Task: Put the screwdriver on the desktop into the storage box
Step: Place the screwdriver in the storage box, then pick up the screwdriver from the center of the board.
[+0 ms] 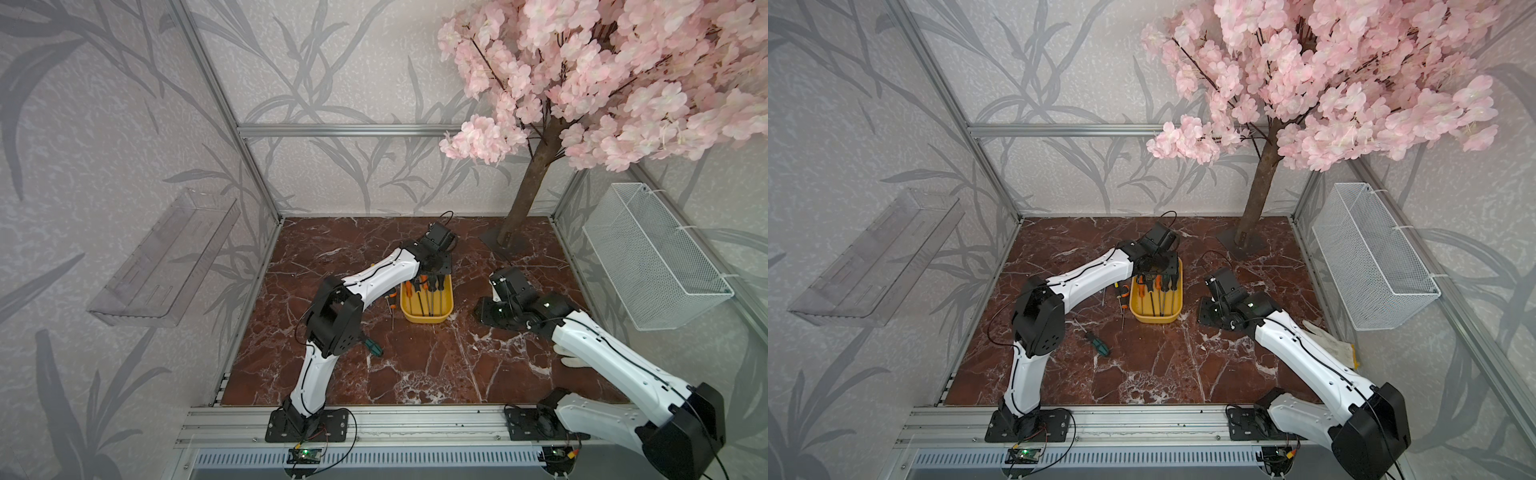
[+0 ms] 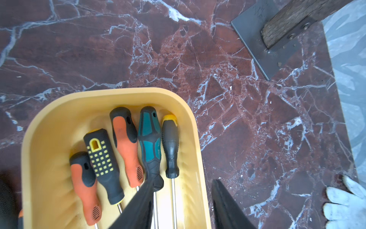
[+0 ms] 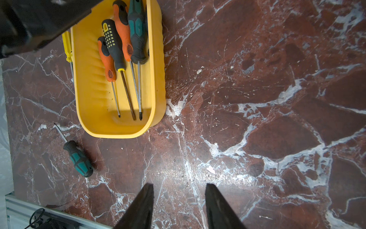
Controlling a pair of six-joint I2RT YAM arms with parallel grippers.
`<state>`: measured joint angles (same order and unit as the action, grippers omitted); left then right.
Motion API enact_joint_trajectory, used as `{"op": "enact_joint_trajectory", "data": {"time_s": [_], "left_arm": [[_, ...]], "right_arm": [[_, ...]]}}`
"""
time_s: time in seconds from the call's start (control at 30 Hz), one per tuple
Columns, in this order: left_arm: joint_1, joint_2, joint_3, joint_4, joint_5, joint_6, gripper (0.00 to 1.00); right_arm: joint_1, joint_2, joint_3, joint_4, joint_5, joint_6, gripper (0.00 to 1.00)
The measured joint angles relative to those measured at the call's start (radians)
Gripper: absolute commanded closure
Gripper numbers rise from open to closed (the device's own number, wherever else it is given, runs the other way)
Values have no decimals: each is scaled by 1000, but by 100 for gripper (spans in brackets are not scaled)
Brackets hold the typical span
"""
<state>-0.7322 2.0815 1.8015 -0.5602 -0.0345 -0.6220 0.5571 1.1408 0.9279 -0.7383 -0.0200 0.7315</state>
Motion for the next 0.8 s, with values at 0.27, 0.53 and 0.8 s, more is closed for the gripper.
{"op": "enact_joint_trajectory", "data": {"time_s": [0.27, 0.53, 0.8], "left_arm": [[40, -115, -188, 20, -6, -2, 48], [113, -240, -360, 58, -10, -9, 48], [179, -350, -508, 103, -2, -18, 49]], "right_arm": [[13, 56, 50, 10, -10, -4, 54], [32, 117, 67, 19, -24, -9, 53], [50, 165, 125, 38, -28, -18, 54]]}}
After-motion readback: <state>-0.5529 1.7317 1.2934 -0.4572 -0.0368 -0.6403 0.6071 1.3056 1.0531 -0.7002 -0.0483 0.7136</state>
